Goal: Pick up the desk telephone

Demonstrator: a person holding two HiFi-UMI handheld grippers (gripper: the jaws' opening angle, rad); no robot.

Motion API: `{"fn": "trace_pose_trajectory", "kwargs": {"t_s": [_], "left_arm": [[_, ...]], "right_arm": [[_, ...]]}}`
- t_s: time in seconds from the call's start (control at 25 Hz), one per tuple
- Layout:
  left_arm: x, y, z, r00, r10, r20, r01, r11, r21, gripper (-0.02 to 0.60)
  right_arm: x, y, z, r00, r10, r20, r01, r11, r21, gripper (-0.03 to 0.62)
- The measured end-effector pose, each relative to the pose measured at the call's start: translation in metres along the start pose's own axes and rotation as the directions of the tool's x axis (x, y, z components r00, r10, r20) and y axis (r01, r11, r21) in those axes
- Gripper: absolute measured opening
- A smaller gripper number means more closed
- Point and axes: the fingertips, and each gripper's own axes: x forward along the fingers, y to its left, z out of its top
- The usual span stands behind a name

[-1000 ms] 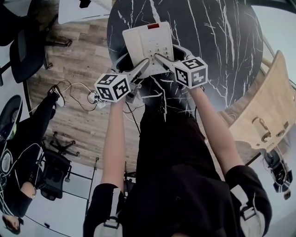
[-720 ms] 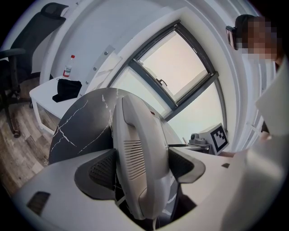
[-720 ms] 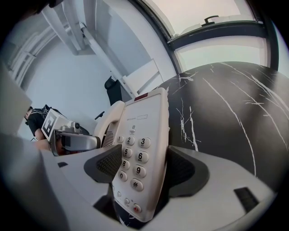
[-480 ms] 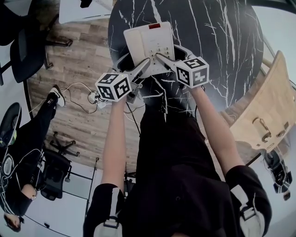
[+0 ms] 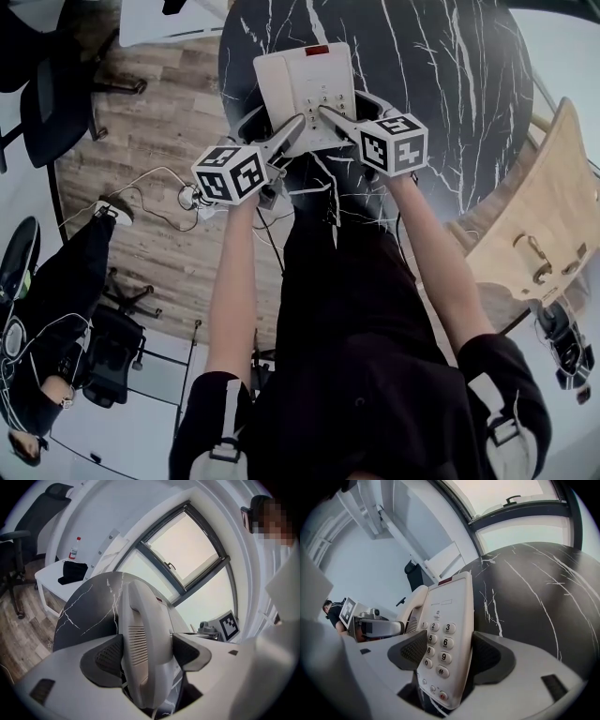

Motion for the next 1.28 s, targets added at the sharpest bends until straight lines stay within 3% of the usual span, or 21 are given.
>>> {"fn": "trace_pose_trajectory", "kwargs": {"t_s": [0.24,0.84,1.28], "left_arm": [[-0.013,-0.011,0.007,1.000,0.000,0.021,0.000,1.000,-0.004,0.338],[-0.066,-0.058,0.028,0.996,-0.037,0.082,0.028,0.994,0.106,0.334],[-0.107,-0.097,0.040,0.988,-0.072,0.140,0.049,0.985,0.163,0.333]], "right_arm": [[-0.012,0.012,0.007,1.000,-0.002,0.020,0.002,1.000,-0.005,0.319],[-0.065,0.060,0.021,0.990,-0.013,0.140,0.014,1.000,-0.010,0.319],[-0.110,0.096,0.034,0.968,-0.023,0.249,0.037,0.998,-0.054,0.319]]}}
